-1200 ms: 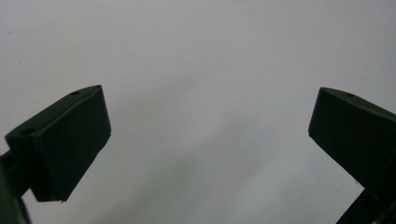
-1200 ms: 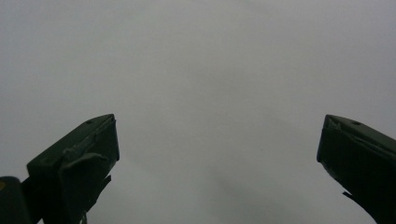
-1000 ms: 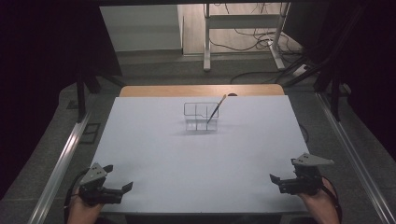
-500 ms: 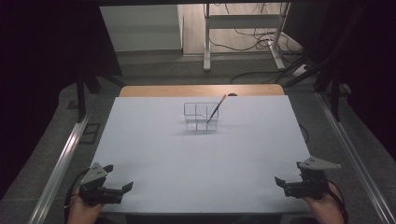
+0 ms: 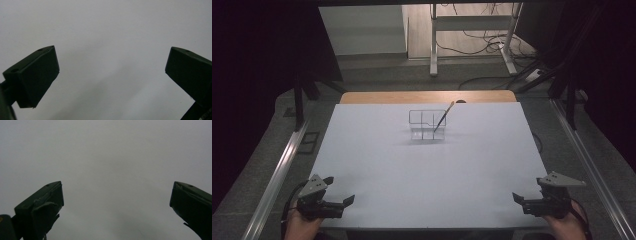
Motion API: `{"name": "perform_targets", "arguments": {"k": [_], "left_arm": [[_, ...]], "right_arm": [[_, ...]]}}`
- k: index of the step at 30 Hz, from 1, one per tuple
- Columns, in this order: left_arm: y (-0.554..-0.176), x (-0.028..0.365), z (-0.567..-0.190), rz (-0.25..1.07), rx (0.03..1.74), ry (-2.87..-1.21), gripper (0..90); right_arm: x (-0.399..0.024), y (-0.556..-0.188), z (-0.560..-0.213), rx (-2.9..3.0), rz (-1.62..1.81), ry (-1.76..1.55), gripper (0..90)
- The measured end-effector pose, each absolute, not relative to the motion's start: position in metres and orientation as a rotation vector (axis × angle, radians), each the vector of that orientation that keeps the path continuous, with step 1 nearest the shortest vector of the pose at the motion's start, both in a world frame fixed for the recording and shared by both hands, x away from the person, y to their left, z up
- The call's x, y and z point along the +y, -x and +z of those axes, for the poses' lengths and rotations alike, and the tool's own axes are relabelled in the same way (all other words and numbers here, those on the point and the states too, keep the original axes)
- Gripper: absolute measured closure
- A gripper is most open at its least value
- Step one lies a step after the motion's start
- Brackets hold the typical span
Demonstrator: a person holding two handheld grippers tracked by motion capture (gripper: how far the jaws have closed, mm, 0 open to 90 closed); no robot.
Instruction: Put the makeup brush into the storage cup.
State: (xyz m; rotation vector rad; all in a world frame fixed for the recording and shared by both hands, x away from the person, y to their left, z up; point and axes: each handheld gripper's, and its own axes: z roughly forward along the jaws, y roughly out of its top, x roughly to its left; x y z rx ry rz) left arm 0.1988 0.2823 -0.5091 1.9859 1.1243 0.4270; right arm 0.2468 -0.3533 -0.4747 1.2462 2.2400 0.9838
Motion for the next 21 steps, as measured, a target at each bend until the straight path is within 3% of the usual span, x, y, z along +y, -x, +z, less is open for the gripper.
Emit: {"name": "perform_targets", "arguments": {"k": [21], "left_arm": [[-0.200,0.282,-0.510,0.423,1.128,-1.994,0.0]], "right_arm": [[-0.369,-0.239,-0.485,2.225,0.942,-1.307,0.0]]}}
